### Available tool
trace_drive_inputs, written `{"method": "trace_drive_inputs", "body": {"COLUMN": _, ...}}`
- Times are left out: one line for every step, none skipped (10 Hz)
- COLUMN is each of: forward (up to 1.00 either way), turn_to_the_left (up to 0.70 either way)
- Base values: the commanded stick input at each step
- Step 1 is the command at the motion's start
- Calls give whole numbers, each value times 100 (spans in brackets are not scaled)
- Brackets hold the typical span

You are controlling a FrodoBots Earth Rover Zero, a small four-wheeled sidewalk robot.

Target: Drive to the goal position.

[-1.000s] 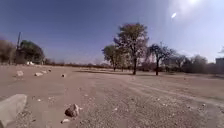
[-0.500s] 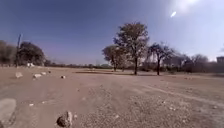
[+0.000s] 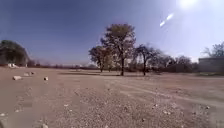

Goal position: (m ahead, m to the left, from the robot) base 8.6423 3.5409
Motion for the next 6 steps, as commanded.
{"method": "trace_drive_inputs", "body": {"forward": 50, "turn_to_the_left": 0}}
{"method": "trace_drive_inputs", "body": {"forward": 50, "turn_to_the_left": 0}}
{"method": "trace_drive_inputs", "body": {"forward": 50, "turn_to_the_left": 0}}
{"method": "trace_drive_inputs", "body": {"forward": 50, "turn_to_the_left": 0}}
{"method": "trace_drive_inputs", "body": {"forward": 50, "turn_to_the_left": 5}}
{"method": "trace_drive_inputs", "body": {"forward": 50, "turn_to_the_left": 19}}
